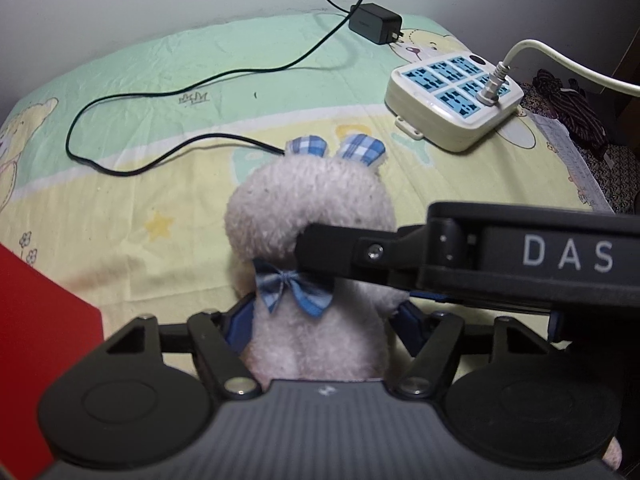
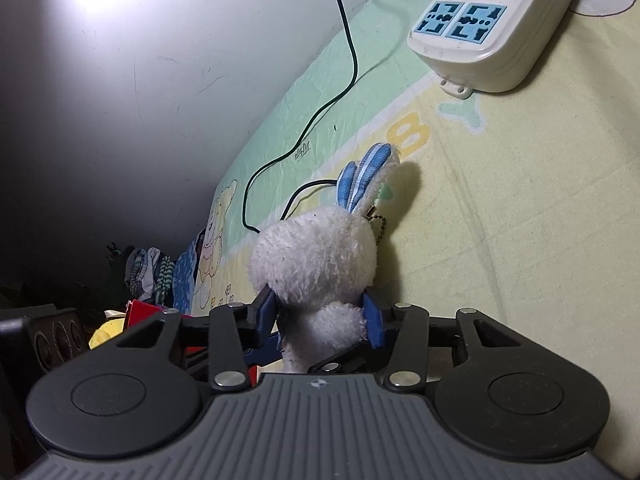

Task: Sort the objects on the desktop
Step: 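Grasp the white bow-tie bunny with the right gripper and lift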

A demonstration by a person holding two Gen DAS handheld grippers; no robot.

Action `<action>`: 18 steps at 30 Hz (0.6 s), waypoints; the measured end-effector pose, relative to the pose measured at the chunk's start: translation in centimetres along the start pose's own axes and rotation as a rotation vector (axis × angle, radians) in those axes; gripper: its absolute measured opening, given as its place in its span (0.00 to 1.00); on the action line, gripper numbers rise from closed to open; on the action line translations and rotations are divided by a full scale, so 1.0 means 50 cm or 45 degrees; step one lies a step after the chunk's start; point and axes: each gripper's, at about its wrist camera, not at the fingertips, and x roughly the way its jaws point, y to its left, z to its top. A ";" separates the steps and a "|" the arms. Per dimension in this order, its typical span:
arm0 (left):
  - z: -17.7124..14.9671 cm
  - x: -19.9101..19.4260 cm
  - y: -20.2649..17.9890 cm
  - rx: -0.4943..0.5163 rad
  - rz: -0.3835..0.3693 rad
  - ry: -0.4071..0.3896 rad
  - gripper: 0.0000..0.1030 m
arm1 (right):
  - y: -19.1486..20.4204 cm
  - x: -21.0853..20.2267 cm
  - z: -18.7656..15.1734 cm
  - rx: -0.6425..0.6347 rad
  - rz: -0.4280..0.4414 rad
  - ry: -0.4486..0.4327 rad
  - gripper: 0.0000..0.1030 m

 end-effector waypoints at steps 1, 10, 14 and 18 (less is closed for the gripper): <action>-0.001 -0.003 0.001 -0.001 -0.007 0.002 0.68 | 0.001 -0.005 -0.002 0.001 -0.005 0.002 0.44; -0.046 -0.065 -0.022 0.038 -0.090 -0.003 0.66 | 0.020 -0.063 -0.048 0.025 -0.020 0.018 0.43; -0.076 -0.097 -0.038 0.086 -0.120 -0.008 0.65 | 0.026 -0.089 -0.075 0.038 -0.035 0.041 0.43; -0.111 -0.122 -0.047 0.113 -0.147 0.007 0.65 | 0.037 -0.116 -0.113 0.007 -0.071 0.072 0.43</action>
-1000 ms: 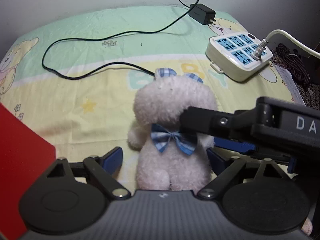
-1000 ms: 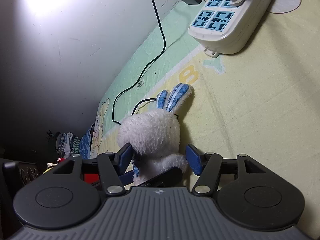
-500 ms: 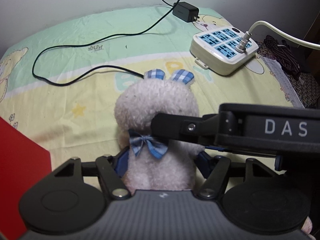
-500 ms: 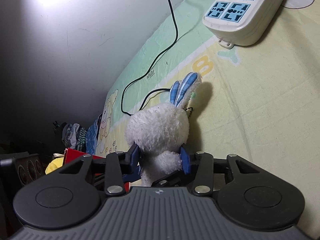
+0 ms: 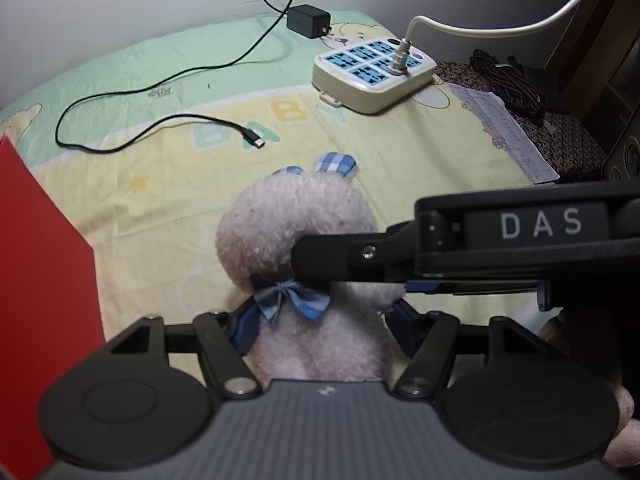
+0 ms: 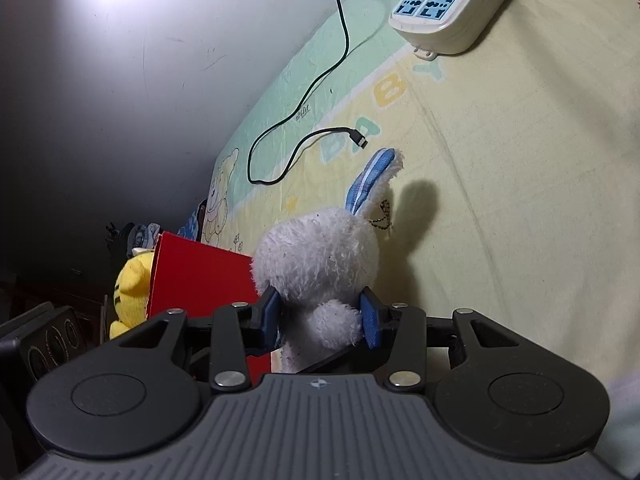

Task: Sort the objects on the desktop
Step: 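Grasp the white bow-tie bunny with the right gripper and lift, then carry the white bow-tie bunny with the right gripper over the red box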

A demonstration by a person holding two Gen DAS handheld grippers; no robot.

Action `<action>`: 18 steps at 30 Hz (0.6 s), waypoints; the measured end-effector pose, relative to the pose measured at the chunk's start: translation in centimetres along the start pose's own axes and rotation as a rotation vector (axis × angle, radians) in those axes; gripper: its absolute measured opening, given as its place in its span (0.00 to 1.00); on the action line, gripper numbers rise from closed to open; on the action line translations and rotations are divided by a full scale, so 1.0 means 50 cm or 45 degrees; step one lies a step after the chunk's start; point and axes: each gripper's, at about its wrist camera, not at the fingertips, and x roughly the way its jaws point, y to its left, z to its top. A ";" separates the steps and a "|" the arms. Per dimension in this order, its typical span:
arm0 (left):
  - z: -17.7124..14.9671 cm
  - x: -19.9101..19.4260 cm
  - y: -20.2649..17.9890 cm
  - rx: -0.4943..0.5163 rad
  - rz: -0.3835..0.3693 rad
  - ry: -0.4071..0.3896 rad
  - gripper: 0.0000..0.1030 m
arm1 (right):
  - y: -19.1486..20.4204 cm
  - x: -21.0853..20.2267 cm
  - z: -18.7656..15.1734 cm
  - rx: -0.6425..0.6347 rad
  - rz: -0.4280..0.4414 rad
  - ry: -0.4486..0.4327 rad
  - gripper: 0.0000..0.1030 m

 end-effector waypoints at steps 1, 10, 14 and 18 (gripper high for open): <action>-0.009 -0.004 -0.002 -0.003 -0.013 0.010 0.65 | 0.003 -0.006 -0.010 -0.017 -0.012 0.005 0.43; -0.103 -0.059 -0.033 0.037 -0.088 0.062 0.65 | 0.049 -0.049 -0.115 -0.225 -0.106 0.023 0.42; -0.139 -0.089 -0.036 0.069 -0.097 0.062 0.65 | 0.066 -0.057 -0.151 -0.242 -0.107 0.027 0.42; -0.167 -0.110 -0.028 0.096 -0.121 0.073 0.65 | 0.090 -0.057 -0.185 -0.250 -0.132 0.022 0.42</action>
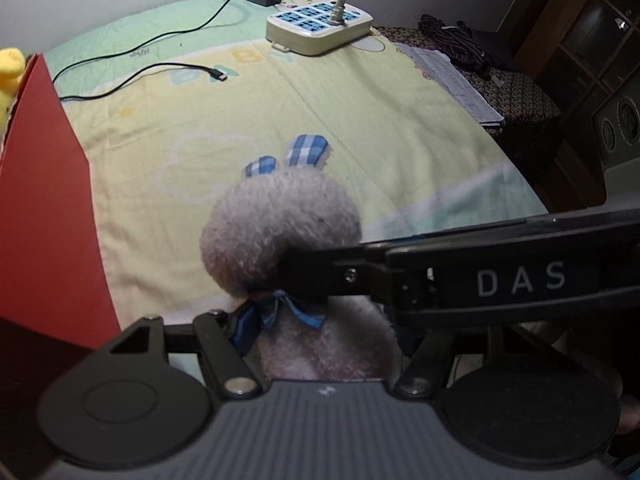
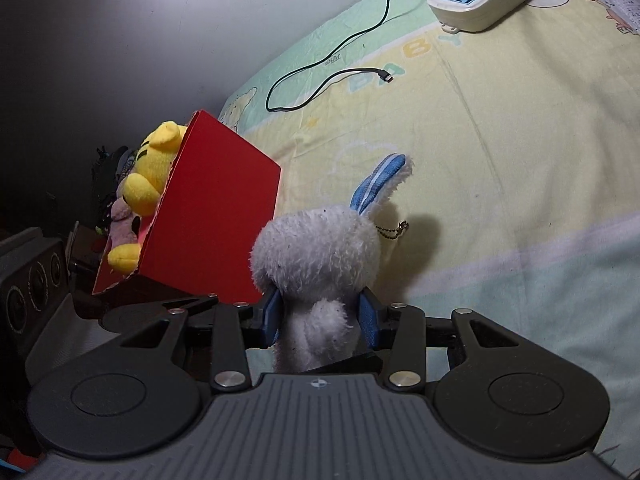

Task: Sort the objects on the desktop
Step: 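Carry the white bow-tie bunny with the right gripper over the red box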

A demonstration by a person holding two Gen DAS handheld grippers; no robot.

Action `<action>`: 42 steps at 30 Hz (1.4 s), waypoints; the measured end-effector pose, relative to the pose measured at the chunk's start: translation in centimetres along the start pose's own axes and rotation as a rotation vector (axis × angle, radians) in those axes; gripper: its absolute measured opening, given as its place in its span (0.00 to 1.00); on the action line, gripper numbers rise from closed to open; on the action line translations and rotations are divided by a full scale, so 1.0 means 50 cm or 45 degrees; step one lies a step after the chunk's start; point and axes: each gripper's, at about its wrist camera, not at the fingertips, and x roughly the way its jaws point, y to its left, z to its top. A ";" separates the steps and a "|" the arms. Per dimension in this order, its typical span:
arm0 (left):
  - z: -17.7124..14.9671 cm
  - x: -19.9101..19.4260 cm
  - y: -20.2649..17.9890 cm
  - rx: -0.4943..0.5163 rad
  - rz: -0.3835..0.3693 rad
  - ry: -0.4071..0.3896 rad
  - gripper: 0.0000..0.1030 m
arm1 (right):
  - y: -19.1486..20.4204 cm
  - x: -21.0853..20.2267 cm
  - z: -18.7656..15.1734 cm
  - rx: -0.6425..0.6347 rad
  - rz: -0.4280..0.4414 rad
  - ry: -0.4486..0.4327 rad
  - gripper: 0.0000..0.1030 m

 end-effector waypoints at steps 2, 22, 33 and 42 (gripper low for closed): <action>-0.013 -0.012 0.003 0.026 -0.021 0.001 0.65 | 0.015 -0.006 -0.015 0.006 -0.015 -0.019 0.42; -0.095 -0.184 0.075 0.355 -0.255 -0.120 0.65 | 0.223 -0.053 -0.151 0.085 -0.194 -0.358 0.42; -0.097 -0.294 0.112 0.422 -0.272 -0.299 0.65 | 0.315 -0.078 -0.148 -0.004 -0.167 -0.529 0.42; -0.084 -0.381 0.169 0.342 -0.203 -0.496 0.65 | 0.400 -0.072 -0.116 -0.211 -0.081 -0.608 0.42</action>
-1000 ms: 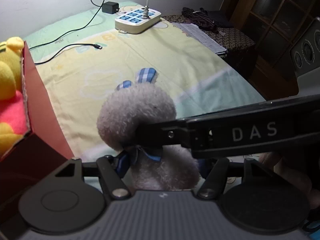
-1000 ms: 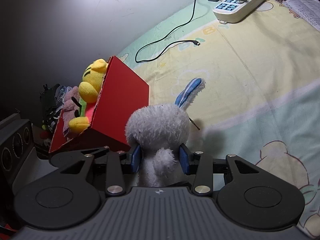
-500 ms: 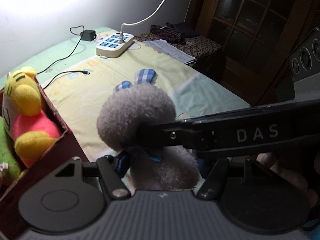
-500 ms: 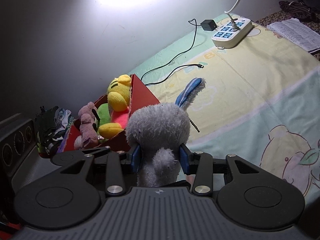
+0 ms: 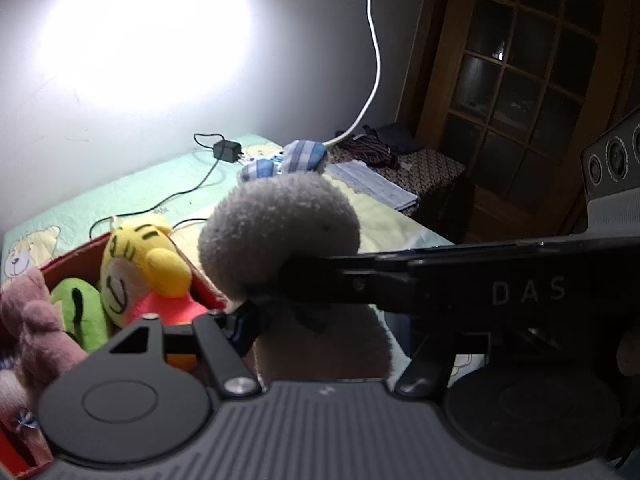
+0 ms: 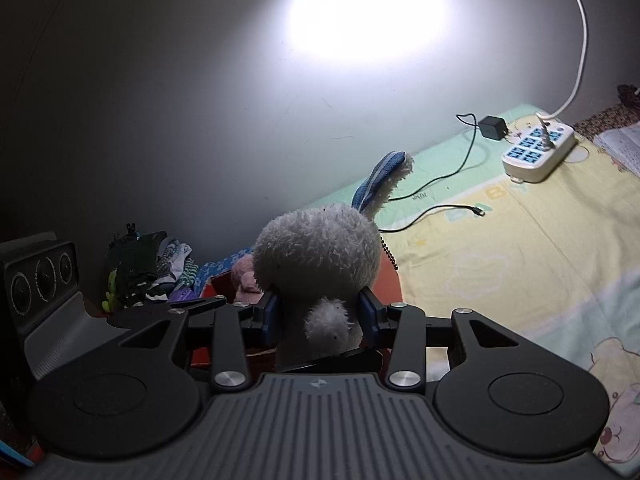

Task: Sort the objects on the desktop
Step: 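Carry the white bow-tie bunny with the right gripper over the red box, then lower the white bow-tie bunny into the red box with the right gripper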

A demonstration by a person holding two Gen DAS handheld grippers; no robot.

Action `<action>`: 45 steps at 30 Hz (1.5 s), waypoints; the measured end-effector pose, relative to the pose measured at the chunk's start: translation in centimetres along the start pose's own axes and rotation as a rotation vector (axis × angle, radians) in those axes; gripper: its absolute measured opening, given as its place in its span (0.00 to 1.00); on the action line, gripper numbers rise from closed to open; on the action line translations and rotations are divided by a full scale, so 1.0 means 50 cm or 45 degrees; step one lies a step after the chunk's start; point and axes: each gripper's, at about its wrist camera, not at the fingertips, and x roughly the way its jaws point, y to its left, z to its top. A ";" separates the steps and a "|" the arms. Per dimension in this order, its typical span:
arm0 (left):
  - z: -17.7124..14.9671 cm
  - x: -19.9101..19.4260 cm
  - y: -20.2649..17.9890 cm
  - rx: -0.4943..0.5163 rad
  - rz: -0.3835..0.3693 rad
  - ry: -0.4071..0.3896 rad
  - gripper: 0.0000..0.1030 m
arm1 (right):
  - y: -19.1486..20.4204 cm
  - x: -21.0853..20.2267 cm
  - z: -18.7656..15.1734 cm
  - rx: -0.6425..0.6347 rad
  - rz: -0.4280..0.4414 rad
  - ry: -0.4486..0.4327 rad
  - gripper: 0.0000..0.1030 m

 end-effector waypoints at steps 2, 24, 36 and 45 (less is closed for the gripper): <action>0.002 -0.014 0.013 -0.013 0.035 -0.034 0.65 | 0.017 0.014 0.008 -0.049 0.026 -0.006 0.42; -0.049 0.018 0.219 -0.287 0.279 -0.005 0.68 | 0.065 0.246 0.015 -0.266 0.134 0.202 0.41; -0.087 0.072 0.282 -0.347 0.285 0.146 0.69 | 0.039 0.337 -0.006 -0.157 0.079 0.440 0.41; -0.090 0.083 0.282 -0.293 0.280 0.166 0.70 | 0.037 0.335 -0.008 -0.158 0.077 0.452 0.49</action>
